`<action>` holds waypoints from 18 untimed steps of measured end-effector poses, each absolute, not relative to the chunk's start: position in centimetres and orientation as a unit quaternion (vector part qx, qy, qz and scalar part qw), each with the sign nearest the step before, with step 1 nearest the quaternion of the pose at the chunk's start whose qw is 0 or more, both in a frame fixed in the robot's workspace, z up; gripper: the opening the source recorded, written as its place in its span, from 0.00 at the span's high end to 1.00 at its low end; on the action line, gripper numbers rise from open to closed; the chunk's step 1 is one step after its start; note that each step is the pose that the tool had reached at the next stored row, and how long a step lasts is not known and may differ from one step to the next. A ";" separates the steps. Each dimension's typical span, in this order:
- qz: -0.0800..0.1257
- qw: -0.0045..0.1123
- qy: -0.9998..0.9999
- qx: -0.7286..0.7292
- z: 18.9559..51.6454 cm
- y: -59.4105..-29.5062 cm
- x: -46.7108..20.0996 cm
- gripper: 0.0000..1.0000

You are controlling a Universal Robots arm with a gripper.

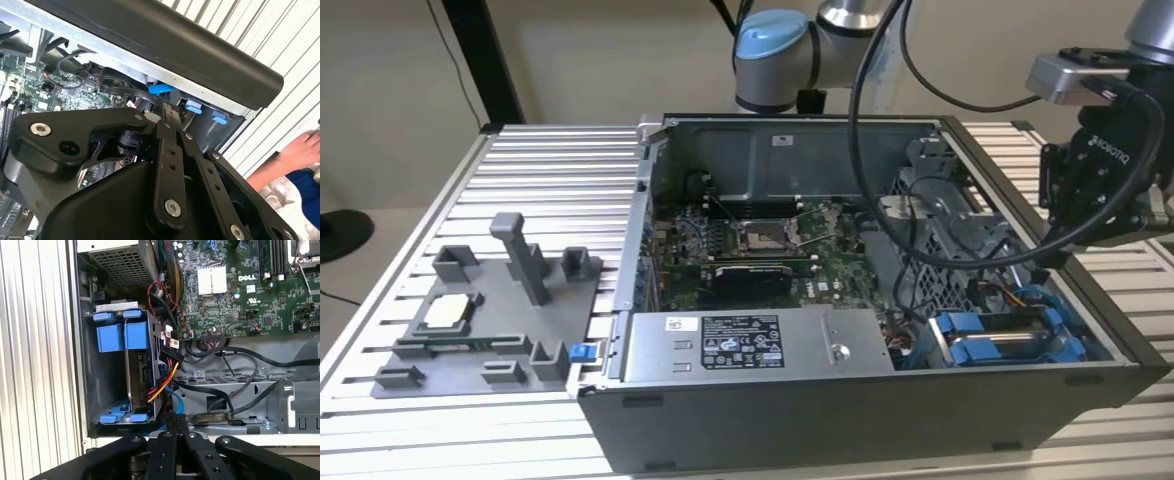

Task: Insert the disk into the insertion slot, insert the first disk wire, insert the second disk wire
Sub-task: 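Insert the second disk wire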

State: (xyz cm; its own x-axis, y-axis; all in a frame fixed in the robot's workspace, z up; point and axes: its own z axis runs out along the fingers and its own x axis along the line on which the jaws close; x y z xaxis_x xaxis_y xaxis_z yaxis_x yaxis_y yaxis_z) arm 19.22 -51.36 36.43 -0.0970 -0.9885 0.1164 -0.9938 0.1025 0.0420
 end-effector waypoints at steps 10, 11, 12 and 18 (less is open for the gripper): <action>0.023 0.057 -0.740 0.669 36.1 -51.5 19.5 0.00; 0.023 0.057 -0.740 0.669 36.0 -51.5 19.5 0.00; 0.023 0.057 -0.740 0.669 35.8 -51.5 19.5 0.00; 0.021 0.055 -0.740 0.670 35.0 -51.5 19.6 0.00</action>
